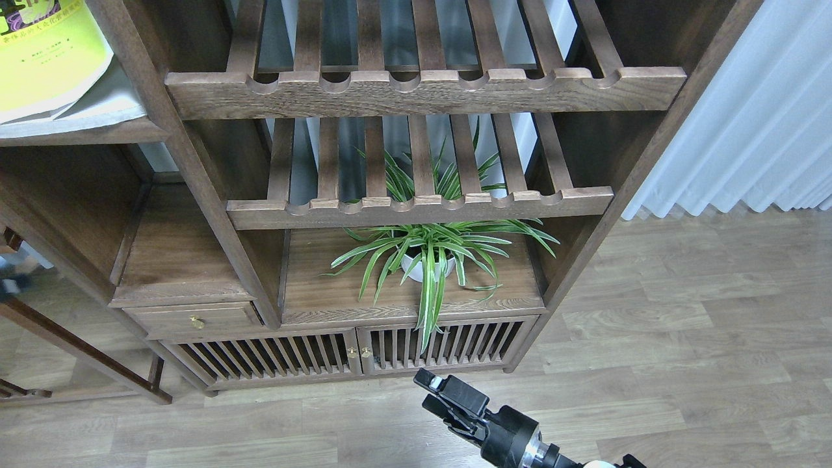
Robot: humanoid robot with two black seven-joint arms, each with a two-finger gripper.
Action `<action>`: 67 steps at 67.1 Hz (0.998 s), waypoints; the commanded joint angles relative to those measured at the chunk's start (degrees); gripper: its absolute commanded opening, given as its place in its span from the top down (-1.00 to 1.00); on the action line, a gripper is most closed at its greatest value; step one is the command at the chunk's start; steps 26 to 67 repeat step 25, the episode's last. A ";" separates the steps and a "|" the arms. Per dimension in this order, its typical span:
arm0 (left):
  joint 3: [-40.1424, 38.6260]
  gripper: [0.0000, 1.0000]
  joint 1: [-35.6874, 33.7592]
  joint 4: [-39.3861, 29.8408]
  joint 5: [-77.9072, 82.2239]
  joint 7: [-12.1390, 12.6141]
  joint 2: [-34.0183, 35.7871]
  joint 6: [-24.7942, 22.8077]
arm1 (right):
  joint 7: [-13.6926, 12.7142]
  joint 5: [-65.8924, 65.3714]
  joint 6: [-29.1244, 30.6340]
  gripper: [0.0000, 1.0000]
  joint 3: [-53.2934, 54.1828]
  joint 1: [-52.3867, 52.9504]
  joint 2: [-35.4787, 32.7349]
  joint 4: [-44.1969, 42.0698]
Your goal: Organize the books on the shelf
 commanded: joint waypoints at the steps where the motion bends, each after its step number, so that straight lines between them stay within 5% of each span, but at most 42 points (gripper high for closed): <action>1: -11.50 -0.99 8.25 3.48 0.10 0.55 -11.99 0.00 | 0.00 0.00 0.00 -0.99 0.09 0.30 -0.01 0.11; 12: -16.78 -0.99 14.23 8.76 4.23 1.26 -21.58 0.00 | 0.00 0.09 0.00 -0.99 0.09 0.74 -0.01 0.20; 67: -16.78 -0.99 16.25 9.64 4.67 1.26 -23.25 0.00 | 0.00 0.09 0.00 -0.99 0.09 1.53 -0.01 -0.07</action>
